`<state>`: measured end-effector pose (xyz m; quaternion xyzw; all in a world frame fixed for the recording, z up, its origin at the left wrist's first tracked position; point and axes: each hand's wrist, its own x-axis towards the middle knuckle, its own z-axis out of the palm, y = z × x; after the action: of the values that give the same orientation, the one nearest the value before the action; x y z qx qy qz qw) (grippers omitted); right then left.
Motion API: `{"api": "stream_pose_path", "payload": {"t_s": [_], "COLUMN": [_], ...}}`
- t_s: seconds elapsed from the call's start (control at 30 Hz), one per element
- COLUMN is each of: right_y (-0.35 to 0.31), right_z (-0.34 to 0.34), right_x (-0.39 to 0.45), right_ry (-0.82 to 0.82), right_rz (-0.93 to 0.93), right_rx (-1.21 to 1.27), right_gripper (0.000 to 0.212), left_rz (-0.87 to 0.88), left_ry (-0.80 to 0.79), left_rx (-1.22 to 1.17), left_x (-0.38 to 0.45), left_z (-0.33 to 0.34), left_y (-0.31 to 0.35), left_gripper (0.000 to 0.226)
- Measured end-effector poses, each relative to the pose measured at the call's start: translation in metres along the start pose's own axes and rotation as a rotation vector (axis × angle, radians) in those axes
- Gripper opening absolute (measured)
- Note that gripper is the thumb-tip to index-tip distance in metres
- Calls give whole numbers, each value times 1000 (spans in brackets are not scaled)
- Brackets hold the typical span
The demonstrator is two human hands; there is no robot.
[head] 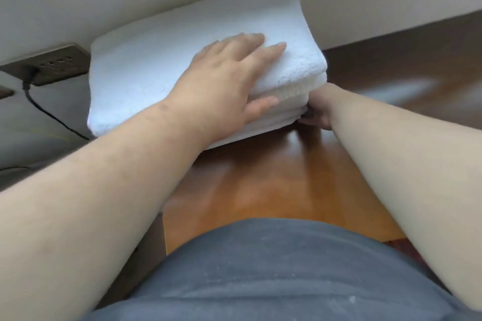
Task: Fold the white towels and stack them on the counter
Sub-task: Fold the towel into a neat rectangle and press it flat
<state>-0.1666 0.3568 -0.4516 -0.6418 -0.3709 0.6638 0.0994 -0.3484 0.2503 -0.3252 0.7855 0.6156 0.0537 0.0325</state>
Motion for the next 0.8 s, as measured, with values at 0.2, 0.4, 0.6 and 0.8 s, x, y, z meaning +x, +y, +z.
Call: {"api": "stream_pose_path", "payload": {"t_s": [0.2,0.4,0.6,0.8], "right_y": [11,32,37,30], "right_z": [-4,-7,-18,-5], "right_x": [13,17,5,-44], "right_ry": [32,40,46,116], "right_rz": [17,-35,-232,-780], "right_rx": [-144,-147,-301,-141], "right_gripper": [15,14,18,35], "left_rz": [-53,-127,-203,-172], "left_ry": [0,-26,29,-17], "left_rx": [121,145,166,302], "left_x": [8,16,22,21], "left_z": [13,14,12,22], "left_y": [5,20,38,44], "left_gripper": [68,69,70,98]}}
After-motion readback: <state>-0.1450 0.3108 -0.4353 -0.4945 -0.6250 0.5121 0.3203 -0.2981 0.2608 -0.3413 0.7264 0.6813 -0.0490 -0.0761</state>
